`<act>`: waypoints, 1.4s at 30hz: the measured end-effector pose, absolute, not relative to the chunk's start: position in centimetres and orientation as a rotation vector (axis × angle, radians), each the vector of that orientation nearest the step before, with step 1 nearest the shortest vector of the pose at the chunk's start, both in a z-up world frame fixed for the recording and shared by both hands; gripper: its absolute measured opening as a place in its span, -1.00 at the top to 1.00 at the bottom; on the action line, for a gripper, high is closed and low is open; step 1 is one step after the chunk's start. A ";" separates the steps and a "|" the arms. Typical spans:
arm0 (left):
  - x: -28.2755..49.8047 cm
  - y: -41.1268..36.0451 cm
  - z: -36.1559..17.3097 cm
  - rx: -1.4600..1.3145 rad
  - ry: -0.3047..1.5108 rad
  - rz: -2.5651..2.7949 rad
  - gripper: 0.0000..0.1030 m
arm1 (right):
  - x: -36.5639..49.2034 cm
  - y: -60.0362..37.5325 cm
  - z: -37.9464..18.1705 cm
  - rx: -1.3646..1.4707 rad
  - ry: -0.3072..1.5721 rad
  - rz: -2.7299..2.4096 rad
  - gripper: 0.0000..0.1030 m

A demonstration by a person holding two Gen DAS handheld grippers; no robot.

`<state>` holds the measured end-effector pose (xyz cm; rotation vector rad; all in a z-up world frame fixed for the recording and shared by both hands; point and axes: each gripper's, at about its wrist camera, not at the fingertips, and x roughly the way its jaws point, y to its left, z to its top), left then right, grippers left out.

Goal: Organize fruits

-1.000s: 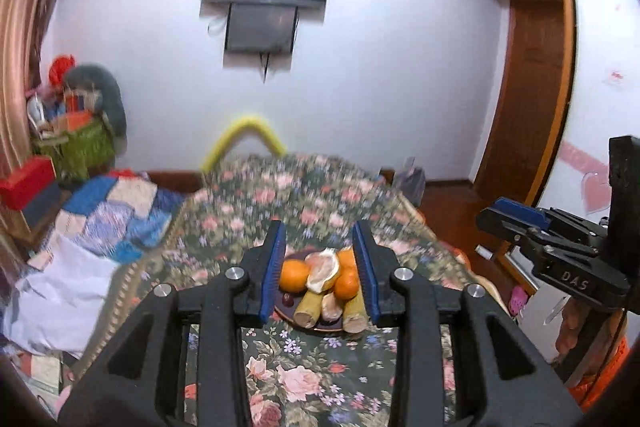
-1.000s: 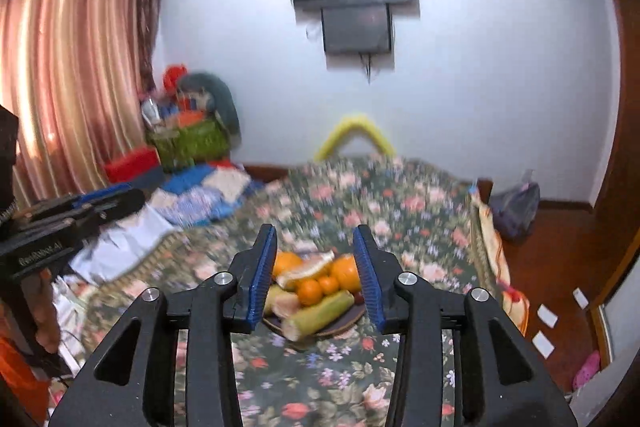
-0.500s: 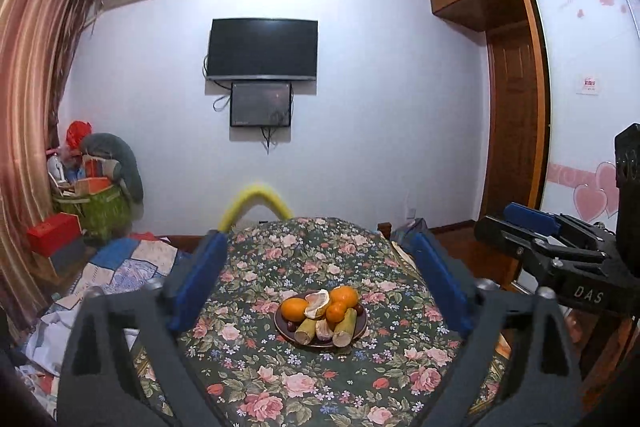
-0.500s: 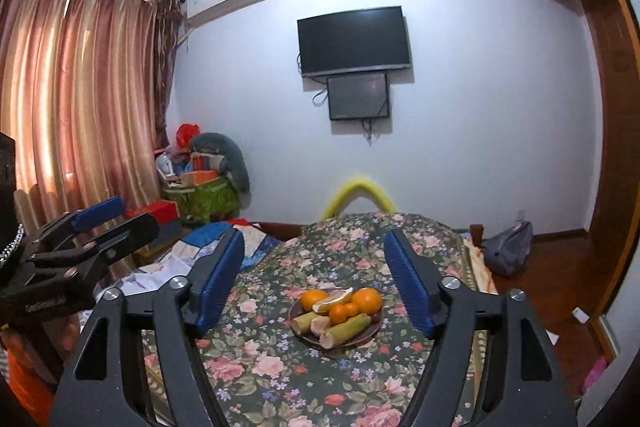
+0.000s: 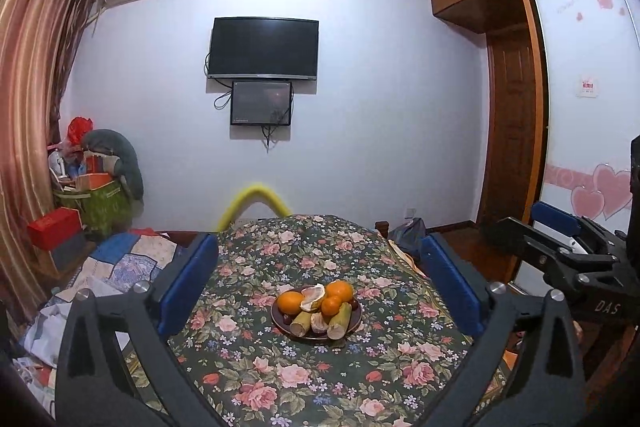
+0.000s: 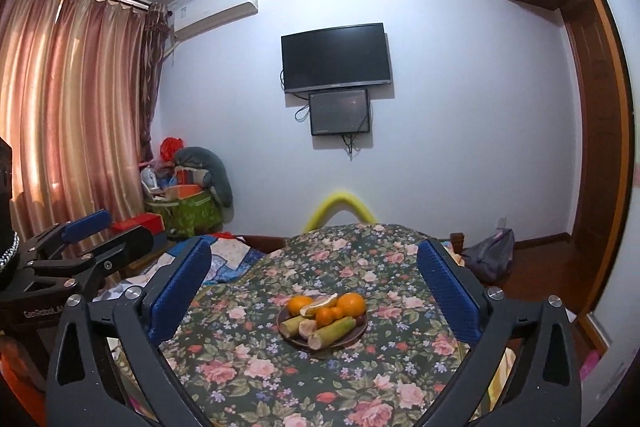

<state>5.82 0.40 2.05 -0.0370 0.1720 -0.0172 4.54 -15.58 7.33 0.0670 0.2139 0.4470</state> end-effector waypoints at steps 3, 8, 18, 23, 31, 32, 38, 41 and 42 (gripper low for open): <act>5.9 0.6 2.1 -0.043 0.172 -0.021 -0.99 | 4.5 -15.7 7.3 0.067 0.216 0.445 -0.99; 5.9 0.6 2.0 -0.041 0.171 -0.024 -0.99 | 4.4 -15.8 7.1 0.063 0.215 0.437 -0.99; 6.1 0.6 1.9 -0.053 0.176 -0.029 -0.99 | 4.1 -15.5 7.2 0.058 0.222 0.445 -0.99; 6.0 0.7 1.9 -0.054 0.174 -0.032 -1.00 | 4.0 -15.6 7.3 0.060 0.227 0.449 -1.00; 5.8 0.7 1.7 -0.050 0.176 -0.031 -1.00 | 4.0 -15.6 7.3 0.064 0.230 0.452 -1.00; 5.8 0.7 1.7 -0.051 0.176 -0.032 -1.00 | 4.0 -15.7 7.4 0.065 0.229 0.450 -1.00; 6.0 0.6 1.6 -0.051 0.181 -0.033 -1.00 | 4.2 -15.7 7.2 0.065 0.232 0.442 -1.00; 6.0 0.6 1.6 -0.053 0.182 -0.034 -1.00 | 4.2 -15.7 7.3 0.066 0.234 0.440 -1.00; 6.1 0.6 1.5 -0.052 0.182 -0.035 -1.00 | 4.2 -15.7 7.3 0.066 0.234 0.440 -1.00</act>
